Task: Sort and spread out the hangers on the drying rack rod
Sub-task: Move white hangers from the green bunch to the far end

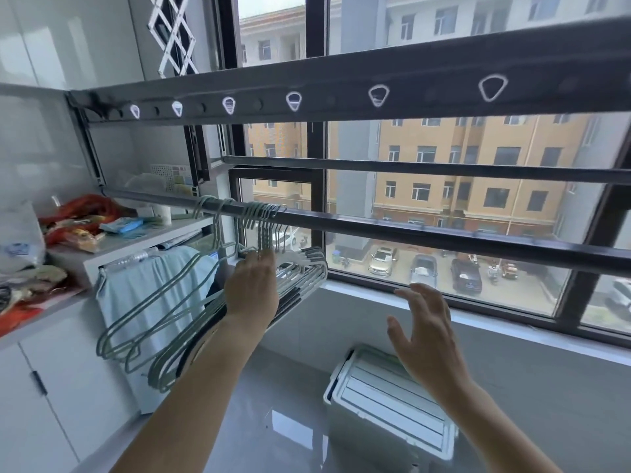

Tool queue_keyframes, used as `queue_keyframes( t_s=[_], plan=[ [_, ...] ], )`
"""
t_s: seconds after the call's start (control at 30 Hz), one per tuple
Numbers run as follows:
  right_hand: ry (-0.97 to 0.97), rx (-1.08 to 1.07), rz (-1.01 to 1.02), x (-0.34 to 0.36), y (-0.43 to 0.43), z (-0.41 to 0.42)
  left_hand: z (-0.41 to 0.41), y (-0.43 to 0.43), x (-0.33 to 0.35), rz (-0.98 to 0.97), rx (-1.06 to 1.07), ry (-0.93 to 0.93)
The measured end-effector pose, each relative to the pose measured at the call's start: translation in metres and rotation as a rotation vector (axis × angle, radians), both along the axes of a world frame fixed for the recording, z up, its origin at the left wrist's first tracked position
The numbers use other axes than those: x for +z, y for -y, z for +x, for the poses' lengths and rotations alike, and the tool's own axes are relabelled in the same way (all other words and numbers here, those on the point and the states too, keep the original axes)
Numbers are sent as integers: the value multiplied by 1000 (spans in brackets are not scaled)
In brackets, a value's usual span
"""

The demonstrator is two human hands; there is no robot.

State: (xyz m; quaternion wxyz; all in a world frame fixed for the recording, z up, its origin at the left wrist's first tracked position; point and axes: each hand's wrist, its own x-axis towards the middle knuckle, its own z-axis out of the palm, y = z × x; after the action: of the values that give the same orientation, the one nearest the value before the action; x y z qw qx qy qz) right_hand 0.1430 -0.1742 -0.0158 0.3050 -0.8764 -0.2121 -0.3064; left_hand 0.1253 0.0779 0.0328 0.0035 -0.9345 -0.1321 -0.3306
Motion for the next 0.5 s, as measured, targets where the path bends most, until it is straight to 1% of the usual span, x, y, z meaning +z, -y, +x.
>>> queue_keyframes(
  t_s=[0.07, 0.17, 0.3, 0.5],
  plan=[
    [-7, -7, -4, 0, 2, 1, 4, 3, 5, -18, -50, 29],
    [-15, -21, -9, -1, 7, 2, 13, 10, 14, -4, -68, 41],
    [-15, -40, -17, 0, 15, 2, 31, 25, 22, 60, -83, -16],
    [-32, -76, -42, -2, 31, 1, 50, 57, 2, 15, -203, -35]
  ],
)
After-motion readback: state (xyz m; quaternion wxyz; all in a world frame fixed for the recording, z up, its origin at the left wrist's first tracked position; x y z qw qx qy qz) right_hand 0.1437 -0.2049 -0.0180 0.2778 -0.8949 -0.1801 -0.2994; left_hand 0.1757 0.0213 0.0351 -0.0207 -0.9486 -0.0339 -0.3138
